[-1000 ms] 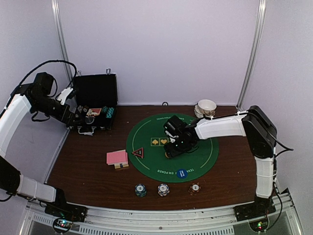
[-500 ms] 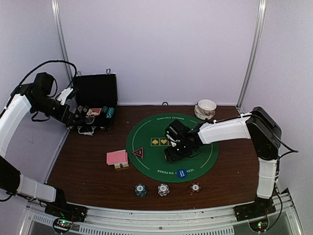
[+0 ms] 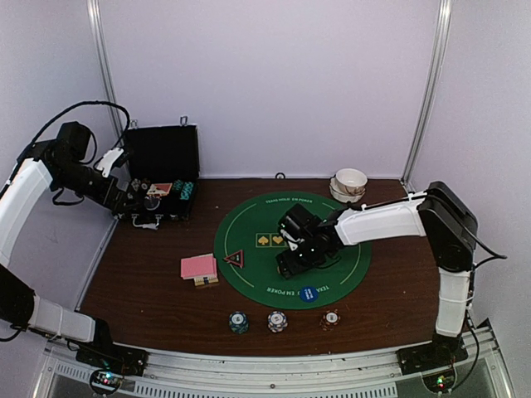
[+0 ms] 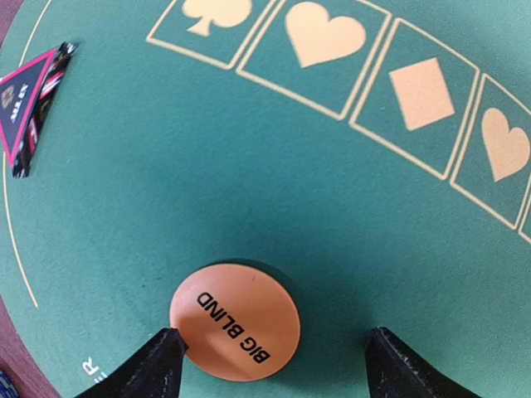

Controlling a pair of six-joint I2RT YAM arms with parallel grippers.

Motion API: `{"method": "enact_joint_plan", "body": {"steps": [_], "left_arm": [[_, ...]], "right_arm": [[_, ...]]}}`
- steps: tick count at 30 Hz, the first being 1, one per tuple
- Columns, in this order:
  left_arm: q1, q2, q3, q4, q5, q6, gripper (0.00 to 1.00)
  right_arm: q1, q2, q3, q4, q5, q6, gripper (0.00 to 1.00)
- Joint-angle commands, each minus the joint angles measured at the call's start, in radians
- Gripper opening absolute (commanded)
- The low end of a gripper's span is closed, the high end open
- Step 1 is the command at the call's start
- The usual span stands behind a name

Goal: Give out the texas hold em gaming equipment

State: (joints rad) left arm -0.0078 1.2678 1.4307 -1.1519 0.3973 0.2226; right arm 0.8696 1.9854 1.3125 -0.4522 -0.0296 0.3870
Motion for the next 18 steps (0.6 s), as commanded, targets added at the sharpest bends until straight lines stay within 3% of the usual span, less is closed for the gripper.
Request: {"method": "enact_joint_plan", "body": {"steps": [1,11,18], "left_arm": [[-0.001,0.001,0.026,0.001,0.008,0.001,0.97],[-0.001,0.001,0.027,0.001,0.009,-0.002,0.98],[-0.001,-0.008,0.018,0.001,0.007,0.001,0.97]], "right_arm": [[0.028,-0.052,-0.025,-0.001,-0.010,-0.015,0.80],[0.055,-0.124,-0.005,-0.030,0.059,-0.015,0.78],[0.084,-0.068,-0.021,-0.016,0.032,0.025,0.79]]}}
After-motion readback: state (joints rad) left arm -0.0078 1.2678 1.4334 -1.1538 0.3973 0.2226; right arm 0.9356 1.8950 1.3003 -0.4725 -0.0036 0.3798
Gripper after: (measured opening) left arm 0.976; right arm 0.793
